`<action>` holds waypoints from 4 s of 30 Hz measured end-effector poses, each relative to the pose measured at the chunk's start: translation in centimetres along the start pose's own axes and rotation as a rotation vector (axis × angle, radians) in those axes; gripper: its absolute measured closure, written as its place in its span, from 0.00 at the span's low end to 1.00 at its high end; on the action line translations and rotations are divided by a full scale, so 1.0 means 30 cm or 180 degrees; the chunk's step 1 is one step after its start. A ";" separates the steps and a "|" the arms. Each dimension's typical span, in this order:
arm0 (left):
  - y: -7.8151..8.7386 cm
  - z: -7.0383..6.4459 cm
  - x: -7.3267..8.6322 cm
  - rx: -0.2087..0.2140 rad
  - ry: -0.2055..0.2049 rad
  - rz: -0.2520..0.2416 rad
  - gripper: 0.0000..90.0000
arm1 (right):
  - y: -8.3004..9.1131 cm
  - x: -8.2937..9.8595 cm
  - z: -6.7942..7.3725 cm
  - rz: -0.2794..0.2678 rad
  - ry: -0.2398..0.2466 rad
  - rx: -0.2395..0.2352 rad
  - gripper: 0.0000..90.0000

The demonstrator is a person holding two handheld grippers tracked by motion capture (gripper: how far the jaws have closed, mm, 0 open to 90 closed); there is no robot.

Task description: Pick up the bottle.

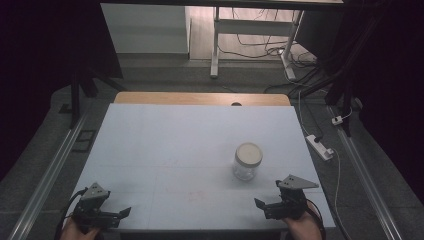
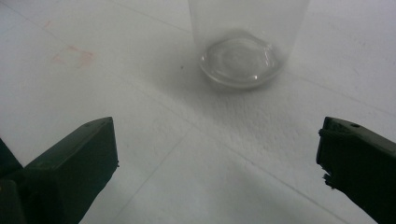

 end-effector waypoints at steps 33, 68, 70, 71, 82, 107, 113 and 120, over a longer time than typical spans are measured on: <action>0.000 0.003 0.000 0.0018 0.0025 -0.0007 0.04 | -0.112 -0.117 0.010 -0.0001 0.0020 0.0125 0.00; -0.001 0.007 0.001 0.0040 0.0046 -0.0005 0.05 | -0.280 -0.207 -0.018 -0.0022 0.0143 0.0092 0.00; -0.001 0.007 0.001 0.0039 0.0045 -0.0006 0.05 | -0.285 -0.209 -0.019 -0.0030 0.0138 0.0093 0.00; -0.001 0.007 0.001 0.0040 0.0045 -0.0005 0.05 | -0.293 -0.213 -0.022 -0.0027 0.0120 0.0088 0.00; 0.000 0.007 0.001 0.0046 0.0042 -0.0009 0.05 | -0.316 -0.218 -0.027 -0.0001 0.0068 0.0076 0.04; -0.001 0.005 0.000 0.0046 0.0034 -0.0013 0.05 | -0.305 -0.218 -0.012 -0.0027 0.0167 0.0204 0.07; 0.000 0.006 0.001 0.0054 0.0031 -0.0013 0.05 | -0.294 -0.226 -0.005 -0.0079 0.0130 0.0137 0.07; 0.000 0.006 0.001 0.0051 0.0039 -0.0010 0.05 | -0.273 -0.240 0.023 -0.0123 0.0151 0.0025 0.07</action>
Point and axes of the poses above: each handheld gripper's, and its own axes: y roughly backward along the jaws, x roughly out of its underside, z roughly to its left, the point moved 3 cm from there along -y, roughly forward along the jaws, and after that the axes turned 14 degrees about -y, right-handed, at the moved point
